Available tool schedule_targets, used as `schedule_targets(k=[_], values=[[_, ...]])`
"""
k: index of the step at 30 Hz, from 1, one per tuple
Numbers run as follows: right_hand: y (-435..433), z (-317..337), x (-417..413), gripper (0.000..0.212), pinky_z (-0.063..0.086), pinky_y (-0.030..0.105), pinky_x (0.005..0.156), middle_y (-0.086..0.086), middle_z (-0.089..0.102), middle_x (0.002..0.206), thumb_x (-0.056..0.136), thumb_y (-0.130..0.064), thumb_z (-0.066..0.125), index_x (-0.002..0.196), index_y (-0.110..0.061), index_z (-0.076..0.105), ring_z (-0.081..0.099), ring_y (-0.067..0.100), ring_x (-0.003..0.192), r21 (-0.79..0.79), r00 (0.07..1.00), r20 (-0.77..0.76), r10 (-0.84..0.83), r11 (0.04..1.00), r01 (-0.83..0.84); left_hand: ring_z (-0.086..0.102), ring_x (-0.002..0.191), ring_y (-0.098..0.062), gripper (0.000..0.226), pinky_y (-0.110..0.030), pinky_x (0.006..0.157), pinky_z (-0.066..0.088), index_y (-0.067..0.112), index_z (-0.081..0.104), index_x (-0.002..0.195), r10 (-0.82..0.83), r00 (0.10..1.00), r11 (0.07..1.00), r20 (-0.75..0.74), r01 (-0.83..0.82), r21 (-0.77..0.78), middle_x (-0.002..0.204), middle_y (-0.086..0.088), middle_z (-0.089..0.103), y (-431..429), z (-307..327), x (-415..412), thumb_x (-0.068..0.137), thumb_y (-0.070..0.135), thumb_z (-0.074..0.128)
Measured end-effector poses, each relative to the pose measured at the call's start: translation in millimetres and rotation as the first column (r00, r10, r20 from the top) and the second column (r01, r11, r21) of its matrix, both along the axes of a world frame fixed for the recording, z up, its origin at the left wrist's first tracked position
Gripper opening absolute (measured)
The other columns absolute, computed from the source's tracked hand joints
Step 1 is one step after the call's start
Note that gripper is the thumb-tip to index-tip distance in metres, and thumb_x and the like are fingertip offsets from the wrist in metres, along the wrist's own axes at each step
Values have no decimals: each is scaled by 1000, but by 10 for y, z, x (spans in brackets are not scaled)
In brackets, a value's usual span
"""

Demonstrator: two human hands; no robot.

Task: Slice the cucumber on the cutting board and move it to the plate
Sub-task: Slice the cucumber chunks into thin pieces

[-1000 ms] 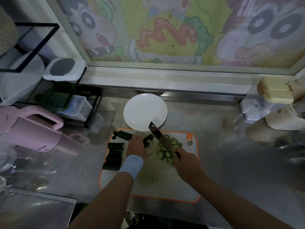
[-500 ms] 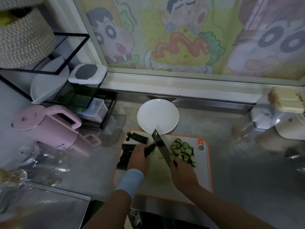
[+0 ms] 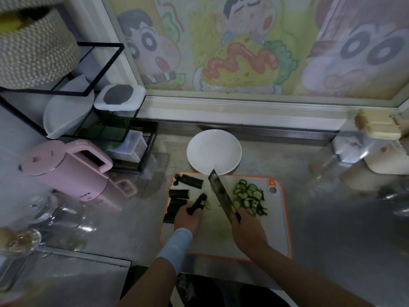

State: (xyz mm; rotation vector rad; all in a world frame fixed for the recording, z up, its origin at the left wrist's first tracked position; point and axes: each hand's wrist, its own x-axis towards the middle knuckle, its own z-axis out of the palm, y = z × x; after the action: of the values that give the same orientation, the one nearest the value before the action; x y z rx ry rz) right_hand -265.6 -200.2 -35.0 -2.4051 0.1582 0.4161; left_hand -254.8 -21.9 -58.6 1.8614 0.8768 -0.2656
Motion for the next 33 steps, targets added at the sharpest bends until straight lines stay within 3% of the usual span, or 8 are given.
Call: schedule_targets(k=[5, 9, 13, 16, 18, 22, 27, 33], values=[[66, 99, 2, 37, 40, 30, 55, -7, 55, 70, 80, -63, 57, 81, -28, 44, 56, 14, 67, 49, 991, 18, -136, 990, 135, 61, 68, -17, 19, -25, 62, 51, 3, 63, 107, -133, 988, 895, 74, 152, -420, 82, -9, 67, -153, 66, -85, 90, 11, 59], [39, 186, 137, 61, 36, 29, 54, -10, 54, 75, 64, -73, 68, 90, -23, 45, 56, 15, 69, 31, 981, 35, -188, 982, 187, 60, 73, -18, 15, -29, 69, 52, 8, 65, 105, -185, 977, 831, 103, 212, -515, 84, -7, 68, -255, 99, -84, 91, 11, 59], [-131, 175, 268, 48, 39, 31, 58, -8, 55, 77, 74, -57, 71, 92, -20, 46, 57, 22, 74, 86, 963, -1, -270, 959, 269, 60, 72, -21, 22, -29, 65, 49, 3, 61, 111, -177, 981, 816, 78, 191, -545, 84, -11, 66, -284, 116, -29, 90, 7, 59], [-315, 142, 344, 32, 46, 33, 65, -3, 61, 87, 85, -43, 66, 100, -21, 49, 62, 27, 84, 103, 949, -14, -314, 944, 314, 61, 70, -21, 26, -31, 66, 51, 2, 60, 114, -210, 977, 881, 37, 205, -427, 86, -9, 65, -257, 134, 29, 90, 12, 60], [-397, 131, 363, 23, 49, 35, 67, -1, 61, 87, 90, -33, 60, 105, -21, 49, 61, 29, 84, 62, 964, 8, -264, 963, 263, 61, 79, -21, 25, -32, 74, 51, 8, 61, 111, -295, 955, 942, -3, 290, -167, 94, -5, 64, -225, 130, 71, 88, 18, 61], [-351, 142, 328, 7, 42, 34, 60, 2, 53, 73, 92, -23, 48, 90, -18, 44, 55, 30, 71, 39, 996, 6, -85, 996, 85, 50, 105, -25, 25, -37, 90, 45, 15, 61, 108, -438, 887, 778, -146, 456, 433, 110, -5, 53, -134, 83, 68, 84, 22, 60], [-165, -17, 81, 13, 40, 30, 63, -1, 54, 81, 97, -33, 45, 87, -24, 45, 55, 22, 76, 102, 995, -56, 83, 992, -77, 53, 106, -33, 37, -37, 93, 43, 5, 55, 119, -320, 906, 818, -275, 411, 402, 127, -17, 44, -100, 25, -25, 89, 27, 59], [-166, -216, -104, 17, 42, 32, 61, 2, 56, 83, 99, -36, 41, 90, -22, 45, 57, 25, 75, 79, 979, -152, 134, 989, -123, 58, 102, -30, 42, -35, 83, 48, 4, 57, 112, -325, 872, 807, -365, 457, 374, 111, -14, 62, -20, -83, -71, 92, 40, 52]])
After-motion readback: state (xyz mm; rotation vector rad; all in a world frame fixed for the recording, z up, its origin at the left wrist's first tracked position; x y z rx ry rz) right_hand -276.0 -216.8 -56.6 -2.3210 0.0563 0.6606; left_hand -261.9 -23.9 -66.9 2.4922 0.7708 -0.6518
